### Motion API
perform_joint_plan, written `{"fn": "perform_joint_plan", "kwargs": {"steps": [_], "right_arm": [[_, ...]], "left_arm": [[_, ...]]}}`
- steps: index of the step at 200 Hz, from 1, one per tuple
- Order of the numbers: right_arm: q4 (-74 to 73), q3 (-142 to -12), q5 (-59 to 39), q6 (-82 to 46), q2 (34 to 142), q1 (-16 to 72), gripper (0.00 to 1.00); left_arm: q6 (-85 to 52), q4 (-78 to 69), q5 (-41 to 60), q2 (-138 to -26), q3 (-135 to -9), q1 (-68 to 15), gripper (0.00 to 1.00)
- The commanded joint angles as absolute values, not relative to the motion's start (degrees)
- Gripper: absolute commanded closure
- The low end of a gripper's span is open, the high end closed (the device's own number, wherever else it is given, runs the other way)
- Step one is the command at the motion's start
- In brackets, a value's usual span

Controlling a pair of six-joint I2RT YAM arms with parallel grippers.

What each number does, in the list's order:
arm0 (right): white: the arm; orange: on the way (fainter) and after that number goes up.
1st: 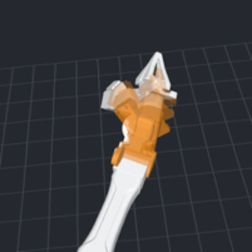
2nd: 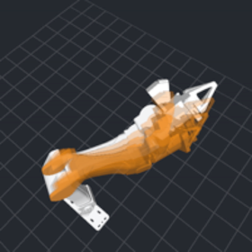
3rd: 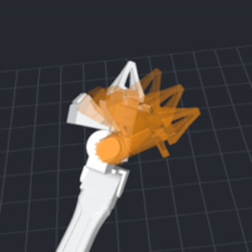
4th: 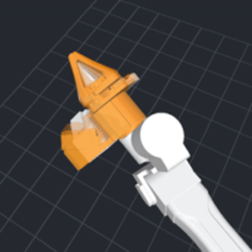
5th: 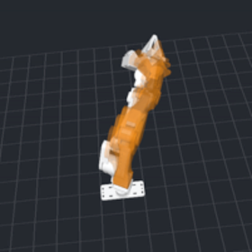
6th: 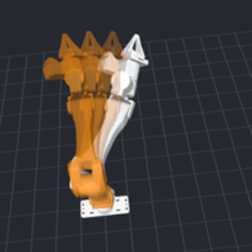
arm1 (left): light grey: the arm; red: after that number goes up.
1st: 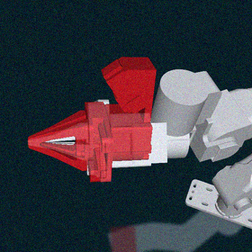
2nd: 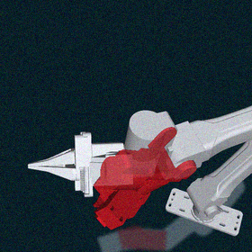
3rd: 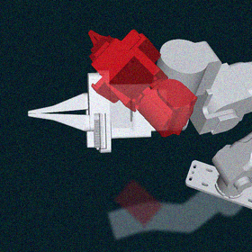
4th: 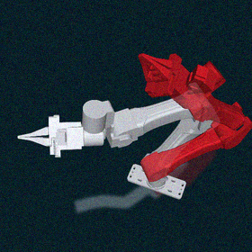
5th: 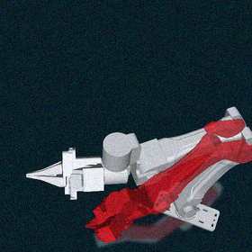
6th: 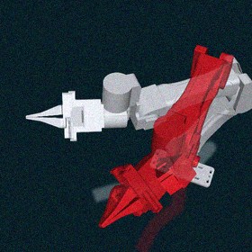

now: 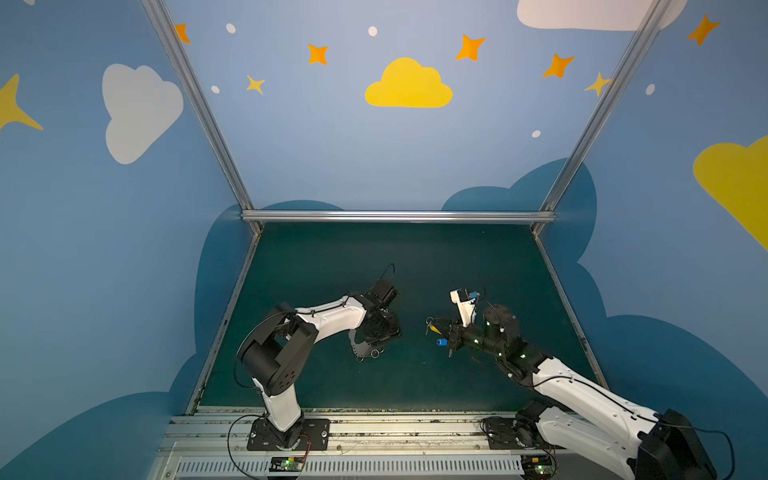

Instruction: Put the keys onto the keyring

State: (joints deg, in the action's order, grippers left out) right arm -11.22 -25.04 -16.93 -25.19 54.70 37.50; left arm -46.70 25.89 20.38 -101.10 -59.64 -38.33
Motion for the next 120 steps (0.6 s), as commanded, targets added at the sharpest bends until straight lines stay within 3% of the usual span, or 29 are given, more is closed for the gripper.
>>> {"fn": "perform_joint_plan", "kwargs": {"steps": [1, 59, 120], "right_arm": [[-10.6, -24.5, -16.0, -24.6, 53.6, 37.2, 1.0], [-11.8, -24.3, -16.4, -25.1, 54.0, 37.1, 1.0], [-13.7, -23.7, -17.1, -27.0, 54.2, 37.3, 1.0]], "left_arm": [[-44.6, 31.2, 18.0, -101.2, -60.3, -38.4, 0.43], [-42.0, 40.4, 4.2, -95.2, -58.8, -35.4, 0.42], [-45.6, 38.0, 10.3, -94.2, -58.5, -35.1, 0.47]]}}
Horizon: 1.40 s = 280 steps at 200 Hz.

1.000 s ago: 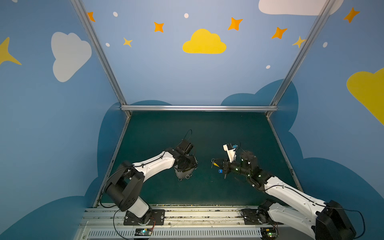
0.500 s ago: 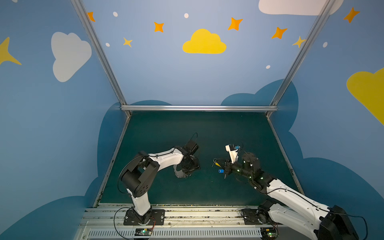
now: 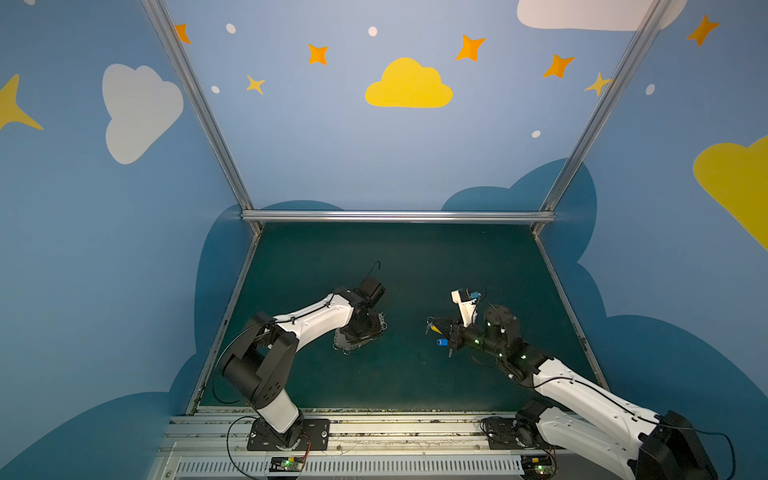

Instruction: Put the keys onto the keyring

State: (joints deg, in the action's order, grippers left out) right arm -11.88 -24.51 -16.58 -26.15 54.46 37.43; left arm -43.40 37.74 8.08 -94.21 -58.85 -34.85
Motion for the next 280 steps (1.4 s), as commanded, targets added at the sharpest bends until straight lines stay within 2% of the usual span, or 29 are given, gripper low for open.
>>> {"fn": "perform_joint_plan", "kwargs": {"steps": [1, 42, 105, 150, 166, 187, 245, 262, 280], "right_arm": [[-13.7, -23.7, -17.1, -27.0, 54.1, 37.3, 1.0], [-12.8, -24.0, -18.4, -26.1, 54.3, 37.4, 1.0], [-15.6, -23.7, -18.9, -27.1, 56.5, 38.7, 1.0], [-15.7, -23.6, -18.7, -27.1, 56.4, 39.0, 1.0], [-15.8, -23.4, -18.7, -27.2, 56.2, 39.1, 1.0], [-15.8, -23.1, -18.6, -27.2, 55.6, 39.1, 1.0], [-15.4, -23.4, -18.8, -26.6, 57.3, 39.5, 1.0], [-15.4, -23.8, -18.8, -25.9, 58.8, 40.2, 1.0], [-15.3, -24.5, -18.5, -25.6, 60.5, 41.4, 1.0]], "left_arm": [[-45.7, 38.0, 10.3, -94.2, -58.4, -35.0, 0.47], [-49.2, 36.5, 9.6, -93.5, -57.3, -35.0, 0.45], [-49.6, 38.6, 6.2, -98.4, -61.9, -34.9, 0.45], [-49.1, 41.5, 3.0, -103.1, -65.6, -35.0, 0.51], [-48.4, 42.5, 2.3, -104.6, -66.4, -35.0, 0.6], [-48.2, 42.8, 2.3, -105.7, -66.4, -35.0, 0.64], [-48.8, 42.6, 2.8, -103.2, -64.7, -35.0, 0.91], [-49.0, 42.2, 3.3, -102.3, -64.4, -35.0, 0.96], [-49.1, 41.5, 4.1, -101.6, -64.1, -34.9, 0.96]]}}
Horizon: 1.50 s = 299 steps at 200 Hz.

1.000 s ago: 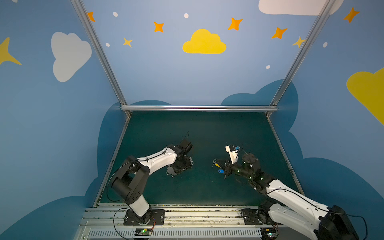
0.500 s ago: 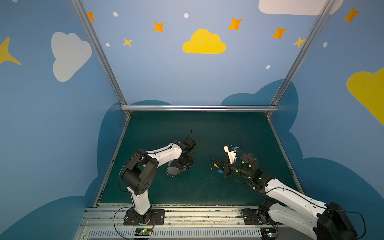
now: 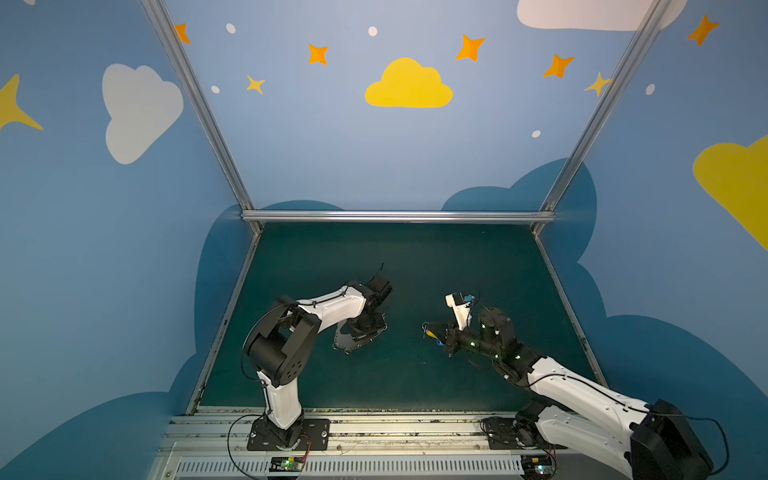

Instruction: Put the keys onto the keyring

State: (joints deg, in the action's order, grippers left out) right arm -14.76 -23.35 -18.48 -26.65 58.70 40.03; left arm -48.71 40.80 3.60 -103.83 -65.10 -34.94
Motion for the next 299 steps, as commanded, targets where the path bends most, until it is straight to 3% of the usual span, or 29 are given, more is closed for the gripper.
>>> {"fn": "perform_joint_plan", "kwargs": {"steps": [1, 26, 44, 108, 153, 164, 212, 299], "right_arm": [[-15.3, -24.6, -18.4, -25.5, 60.8, 41.5, 1.0], [-15.2, -25.8, -17.8, -25.2, 64.0, 43.4, 1.0], [-15.8, -26.4, -17.5, -25.2, 65.9, 45.1, 1.0], [-17.2, -27.2, -16.5, -25.7, 67.7, 46.8, 1.0], [-17.3, -27.2, -16.2, -26.1, 68.7, 47.5, 1.0], [-17.4, -27.5, -16.2, -26.2, 69.0, 47.7, 1.0], [-17.9, -28.9, -15.6, -25.8, 73.2, 49.1, 1.0], [-21.8, -37.0, -17.7, -31.5, 90.2, 49.3, 1.0]], "left_arm": [[-49.1, 41.5, 4.2, -101.6, -64.0, -35.0, 0.96], [-49.7, 40.3, 5.6, -100.3, -63.3, -35.0, 0.95], [-49.5, 40.5, 5.9, -99.6, -62.8, -35.0, 0.82], [-49.1, 39.5, 7.1, -99.5, -59.6, -35.1, 0.79], [-48.9, 38.7, 6.9, -100.3, -59.1, -35.1, 0.86], [-49.0, 38.2, 7.2, -100.5, -59.2, -35.1, 0.96], [-51.2, 34.8, 7.8, -98.3, -58.4, -35.1, 0.96], [-55.7, 26.8, 9.7, -93.6, -56.3, -34.8, 0.96]]}}
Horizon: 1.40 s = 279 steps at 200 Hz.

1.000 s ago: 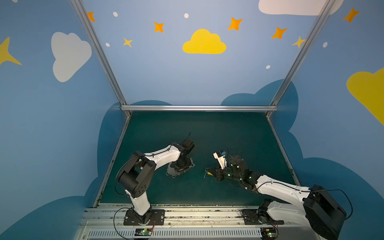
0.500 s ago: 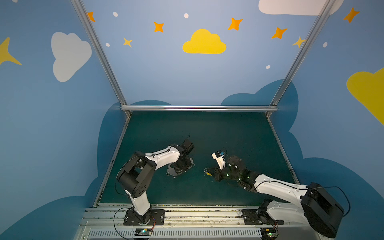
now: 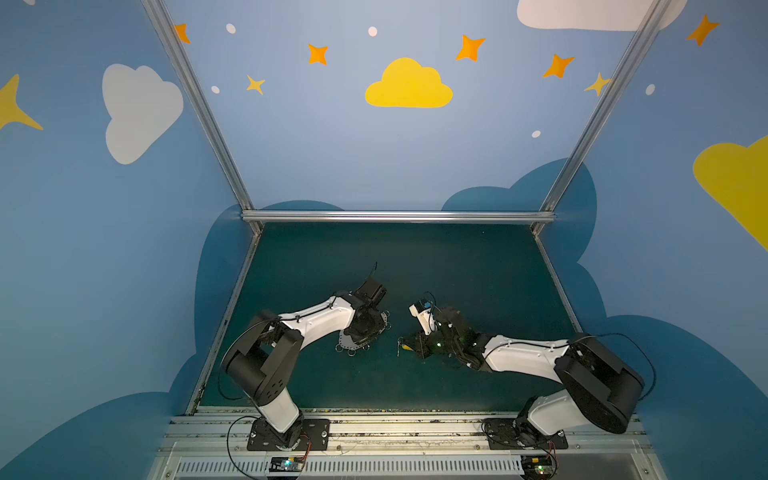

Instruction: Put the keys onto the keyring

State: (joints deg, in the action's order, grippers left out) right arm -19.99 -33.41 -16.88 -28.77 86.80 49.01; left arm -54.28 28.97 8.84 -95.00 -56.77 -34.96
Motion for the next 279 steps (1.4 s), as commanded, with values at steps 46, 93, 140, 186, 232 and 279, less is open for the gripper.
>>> {"fn": "perform_joint_plan", "kwargs": {"steps": [46, 93, 140, 186, 232, 279], "right_arm": [[-23.1, -42.1, -19.1, -36.3, 97.1, 49.3, 1.0], [-25.7, -43.3, -21.3, -39.4, 100.5, 49.3, 1.0], [-28.0, -43.7, -22.0, -40.9, 101.9, 49.2, 1.0], [-31.3, -42.5, -21.8, -42.8, 101.2, 48.7, 1.0], [-31.2, -42.4, -21.6, -43.0, 100.8, 48.3, 1.0], [-33.9, -42.5, -24.0, -43.8, 101.8, 48.4, 1.0]], "left_arm": [[-57.1, 24.3, 10.7, -92.9, -54.8, -34.5, 0.96], [-59.1, 22.0, 10.9, -91.5, -53.6, -34.2, 0.96], [-60.2, 20.6, 11.8, -91.1, -53.4, -34.0, 0.96], [-60.2, 20.6, 11.8, -91.1, -53.5, -34.0, 0.96], [-60.2, 20.4, 11.8, -91.3, -53.8, -33.9, 0.96], [-60.4, 20.2, 11.8, -91.1, -53.7, -34.0, 0.96]]}}
